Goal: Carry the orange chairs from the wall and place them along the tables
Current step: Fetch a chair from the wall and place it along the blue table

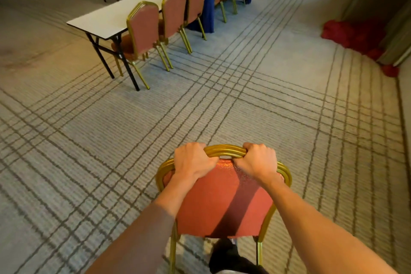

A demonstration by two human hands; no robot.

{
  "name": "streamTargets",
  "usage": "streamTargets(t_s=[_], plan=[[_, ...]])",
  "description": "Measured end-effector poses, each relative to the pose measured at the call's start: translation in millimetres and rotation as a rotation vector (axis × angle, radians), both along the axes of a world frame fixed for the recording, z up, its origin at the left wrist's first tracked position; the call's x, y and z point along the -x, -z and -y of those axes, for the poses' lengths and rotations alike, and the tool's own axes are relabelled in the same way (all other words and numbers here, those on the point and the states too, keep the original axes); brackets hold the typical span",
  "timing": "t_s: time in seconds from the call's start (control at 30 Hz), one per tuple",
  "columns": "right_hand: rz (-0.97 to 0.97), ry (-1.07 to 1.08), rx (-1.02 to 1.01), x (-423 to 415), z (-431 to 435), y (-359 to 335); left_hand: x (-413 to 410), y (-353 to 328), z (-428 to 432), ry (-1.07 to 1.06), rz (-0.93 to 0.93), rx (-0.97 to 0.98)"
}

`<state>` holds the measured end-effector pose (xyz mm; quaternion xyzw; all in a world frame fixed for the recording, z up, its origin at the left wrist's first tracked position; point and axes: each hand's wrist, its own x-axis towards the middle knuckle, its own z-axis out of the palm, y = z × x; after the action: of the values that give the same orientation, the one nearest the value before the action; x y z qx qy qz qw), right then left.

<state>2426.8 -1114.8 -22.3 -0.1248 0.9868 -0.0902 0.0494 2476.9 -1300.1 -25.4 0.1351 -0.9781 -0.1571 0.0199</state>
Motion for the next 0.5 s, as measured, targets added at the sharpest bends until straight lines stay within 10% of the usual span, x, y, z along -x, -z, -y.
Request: streamTargets(t_s=[0.5], plan=[[-0.058,0.044,0.009,272,-53,-22,284,-20,-50,0.039,-0.049,0.033]])
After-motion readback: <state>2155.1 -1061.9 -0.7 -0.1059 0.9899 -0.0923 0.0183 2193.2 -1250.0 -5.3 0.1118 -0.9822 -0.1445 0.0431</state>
